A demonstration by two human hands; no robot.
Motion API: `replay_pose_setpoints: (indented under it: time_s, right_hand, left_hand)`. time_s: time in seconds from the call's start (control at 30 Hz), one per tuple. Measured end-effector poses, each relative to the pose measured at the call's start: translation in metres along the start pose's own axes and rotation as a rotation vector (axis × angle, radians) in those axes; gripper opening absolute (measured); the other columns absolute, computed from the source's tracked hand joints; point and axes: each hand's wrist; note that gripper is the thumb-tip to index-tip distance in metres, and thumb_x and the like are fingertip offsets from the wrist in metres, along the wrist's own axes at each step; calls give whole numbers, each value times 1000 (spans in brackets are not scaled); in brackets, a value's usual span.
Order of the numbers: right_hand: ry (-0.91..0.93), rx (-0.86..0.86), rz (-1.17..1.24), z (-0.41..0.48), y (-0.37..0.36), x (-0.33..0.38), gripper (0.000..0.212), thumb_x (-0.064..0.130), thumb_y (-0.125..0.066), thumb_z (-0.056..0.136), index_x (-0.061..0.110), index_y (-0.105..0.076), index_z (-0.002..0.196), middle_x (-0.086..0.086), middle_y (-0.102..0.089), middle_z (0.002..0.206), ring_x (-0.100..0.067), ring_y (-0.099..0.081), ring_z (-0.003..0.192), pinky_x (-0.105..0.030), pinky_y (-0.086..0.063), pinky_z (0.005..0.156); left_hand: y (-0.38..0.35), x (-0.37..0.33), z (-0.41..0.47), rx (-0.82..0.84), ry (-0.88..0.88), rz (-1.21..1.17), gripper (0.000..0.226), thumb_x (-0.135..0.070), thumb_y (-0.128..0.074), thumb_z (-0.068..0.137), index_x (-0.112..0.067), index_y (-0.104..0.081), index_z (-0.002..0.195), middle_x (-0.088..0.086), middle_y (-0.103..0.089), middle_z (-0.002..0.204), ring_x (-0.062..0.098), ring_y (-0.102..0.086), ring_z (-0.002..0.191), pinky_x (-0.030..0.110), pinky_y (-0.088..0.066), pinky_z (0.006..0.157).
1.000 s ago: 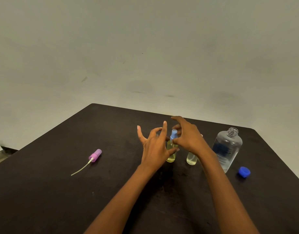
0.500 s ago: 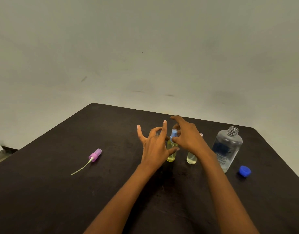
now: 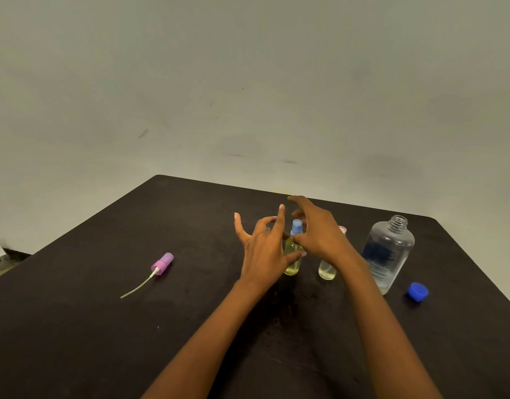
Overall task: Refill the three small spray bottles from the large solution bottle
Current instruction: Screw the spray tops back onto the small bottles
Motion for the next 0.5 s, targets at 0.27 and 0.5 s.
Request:
replay_pose_setpoints:
  time_s: [0.27, 0.5]
  right_hand:
    - [-30, -49, 14, 1, -5, -4, 56, 11, -66, 80, 21, -43, 130, -11, -59, 112, -20, -57, 93, -34, -50, 84]
    - [-32, -13, 58, 0, -2, -5, 69, 10, -69, 77, 22, -35, 136, -9, -56, 120, -23, -55, 106, -37, -48, 91]
  left_hand:
    - [0, 0, 0, -11, -2, 5, 95, -54, -71, 66, -7, -36, 140, -7, -72, 83, 20, -60, 113, 51, 13, 106]
    - [-1, 1, 0, -4, -6, 8, 96, -54, -72, 66, -8, -35, 141, -6, -72, 84, 20, -59, 114, 51, 13, 106]
Point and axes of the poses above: each hand's wrist, its own z-axis towards the middle knuckle, its own y-axis out of the back of the hand, x = y × z
